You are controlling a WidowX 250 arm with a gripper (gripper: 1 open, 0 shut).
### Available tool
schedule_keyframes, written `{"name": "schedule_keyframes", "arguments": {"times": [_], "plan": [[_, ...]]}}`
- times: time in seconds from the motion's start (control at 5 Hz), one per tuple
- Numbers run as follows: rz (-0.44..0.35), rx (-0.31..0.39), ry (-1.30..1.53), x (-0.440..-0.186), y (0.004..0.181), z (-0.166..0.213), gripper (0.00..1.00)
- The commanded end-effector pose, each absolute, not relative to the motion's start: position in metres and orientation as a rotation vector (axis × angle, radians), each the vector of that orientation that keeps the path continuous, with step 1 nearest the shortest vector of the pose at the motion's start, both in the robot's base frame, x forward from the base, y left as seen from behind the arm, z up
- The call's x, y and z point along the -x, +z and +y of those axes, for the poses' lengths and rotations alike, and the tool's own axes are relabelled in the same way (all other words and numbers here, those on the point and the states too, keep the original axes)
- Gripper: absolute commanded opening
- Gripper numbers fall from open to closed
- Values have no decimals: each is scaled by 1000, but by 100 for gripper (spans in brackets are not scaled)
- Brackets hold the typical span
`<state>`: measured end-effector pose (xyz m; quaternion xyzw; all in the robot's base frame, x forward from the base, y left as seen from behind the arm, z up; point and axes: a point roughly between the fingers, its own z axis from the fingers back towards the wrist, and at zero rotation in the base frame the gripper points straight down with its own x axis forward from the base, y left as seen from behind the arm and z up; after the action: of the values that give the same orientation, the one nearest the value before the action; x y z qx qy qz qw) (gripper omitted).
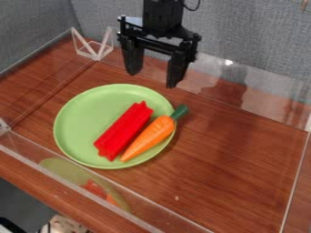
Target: Put the red object on the right side
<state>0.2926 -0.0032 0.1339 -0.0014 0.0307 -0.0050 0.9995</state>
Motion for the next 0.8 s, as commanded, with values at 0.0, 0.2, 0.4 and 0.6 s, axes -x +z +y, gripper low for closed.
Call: {"name": "schedule_keyframes", "arguments": {"times": [0.0, 0.2, 0.4, 0.6], "plan": [[69, -9, -23, -280, 120, -4, 100], [74, -26, -37, -264, 103, 6, 100], [50, -23, -60, -259, 91, 21, 100], [16, -16, -150, -265, 84, 28, 100]]}}
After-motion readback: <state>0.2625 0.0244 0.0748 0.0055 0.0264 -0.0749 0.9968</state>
